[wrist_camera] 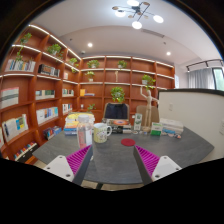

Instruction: Pour water

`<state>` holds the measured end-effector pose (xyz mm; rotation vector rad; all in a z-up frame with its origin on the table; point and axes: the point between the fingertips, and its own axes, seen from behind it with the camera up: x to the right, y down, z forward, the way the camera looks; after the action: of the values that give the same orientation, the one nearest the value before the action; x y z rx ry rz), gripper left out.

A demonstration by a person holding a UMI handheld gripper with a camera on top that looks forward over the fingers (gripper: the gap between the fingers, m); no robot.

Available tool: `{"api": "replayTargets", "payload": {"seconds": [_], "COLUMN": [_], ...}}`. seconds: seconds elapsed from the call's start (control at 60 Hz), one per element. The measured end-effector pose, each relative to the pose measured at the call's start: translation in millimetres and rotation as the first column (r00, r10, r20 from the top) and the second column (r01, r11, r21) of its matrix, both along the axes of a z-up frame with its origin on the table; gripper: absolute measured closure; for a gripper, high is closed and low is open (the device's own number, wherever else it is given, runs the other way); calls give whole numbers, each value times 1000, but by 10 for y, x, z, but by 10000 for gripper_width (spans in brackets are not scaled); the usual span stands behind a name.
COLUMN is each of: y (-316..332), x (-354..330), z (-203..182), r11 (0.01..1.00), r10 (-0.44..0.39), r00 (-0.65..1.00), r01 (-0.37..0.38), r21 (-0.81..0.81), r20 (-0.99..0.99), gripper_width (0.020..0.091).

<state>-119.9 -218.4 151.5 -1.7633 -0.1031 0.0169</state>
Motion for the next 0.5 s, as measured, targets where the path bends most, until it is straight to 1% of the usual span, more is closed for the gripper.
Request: {"api": "replayTargets", "payload": {"seconds": [0.05, 0.1, 0.117, 0.15, 0.183, 0.267, 0.333, 0.4, 0.5], "y": [1, 144, 49, 249, 317, 470, 655, 807, 1109], "x": [-86, -320, -170, -404, -606, -907, -1108, -1215, -1337], "z": [-79, -358, -175, -540, -715, -905, -900, -800, -691], "r11": [1000, 1000, 999, 999, 998, 996, 996, 996, 998], "r10": [15, 16, 16, 16, 23, 52, 66, 76, 62], "r00": [1000, 999, 999, 998, 998, 998, 997, 997, 997], "r01": [-15, -17, -17, -18, -27, -55, -68, -77, -62], "r21": [-16, -20, -30, -42, -61, -75, -61, -34, 1], "r20": [-19, -41, -43, -56, -60, -43, -31, -36, -51], "gripper_width": [224, 223, 224, 228, 229, 227, 226, 224, 226]}}
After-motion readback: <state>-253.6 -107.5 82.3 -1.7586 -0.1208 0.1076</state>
